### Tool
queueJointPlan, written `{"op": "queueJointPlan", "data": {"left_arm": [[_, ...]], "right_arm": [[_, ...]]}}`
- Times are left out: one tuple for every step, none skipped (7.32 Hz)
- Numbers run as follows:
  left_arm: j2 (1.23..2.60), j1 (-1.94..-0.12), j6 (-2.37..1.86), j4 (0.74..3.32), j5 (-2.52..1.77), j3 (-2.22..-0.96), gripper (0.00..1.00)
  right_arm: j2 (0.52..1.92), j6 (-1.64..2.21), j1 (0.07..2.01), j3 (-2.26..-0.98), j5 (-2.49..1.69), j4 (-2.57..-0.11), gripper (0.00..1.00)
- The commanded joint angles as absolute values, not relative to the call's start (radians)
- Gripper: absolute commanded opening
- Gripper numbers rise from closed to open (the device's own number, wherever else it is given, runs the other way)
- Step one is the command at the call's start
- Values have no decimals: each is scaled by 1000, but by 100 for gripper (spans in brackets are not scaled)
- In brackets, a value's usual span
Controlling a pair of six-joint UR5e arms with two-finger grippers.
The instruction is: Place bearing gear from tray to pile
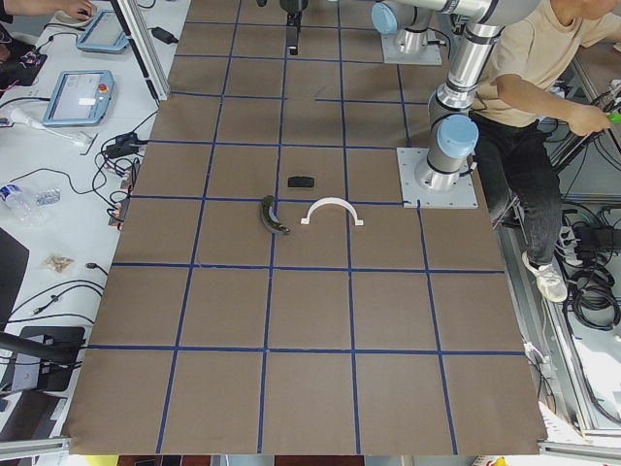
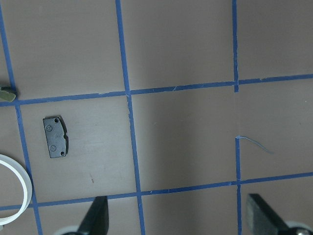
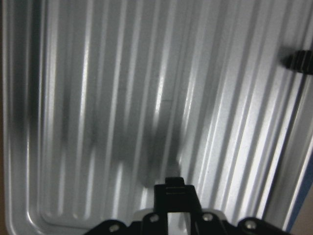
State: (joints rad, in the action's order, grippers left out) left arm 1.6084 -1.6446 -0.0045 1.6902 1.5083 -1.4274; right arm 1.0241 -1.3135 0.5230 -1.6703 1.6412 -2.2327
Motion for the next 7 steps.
{"op": "queueJointPlan", "data": {"left_arm": [[1592, -1643, -5, 1690, 1506, -1443, 100], [1592, -1643, -5, 1690, 1505, -1443, 100], [1592, -1644, -6, 1690, 1506, -1445, 100], [1591, -1644, -9, 1690, 1514, -1447, 100], [1592, -1644, -9, 1690, 1513, -1447, 100], [1594, -1644, -9, 1689, 1508, -1447, 100], [1592, -1643, -9, 1689, 1506, -1447, 100]], "right_arm": [[1073, -1272, 573, -1675, 1641, -2214, 0], [1131, -1237, 619, -1675, 1641, -2144, 0], [1203, -1186, 662, -1677, 1641, -2066, 0], [1247, -1083, 731, -1680, 1641, -2042, 0], [1249, -955, 826, -1706, 1644, -2040, 0], [1270, -881, 915, -1748, 1644, -2039, 0], [1310, -730, 1024, -1803, 1635, -2042, 0]]}}
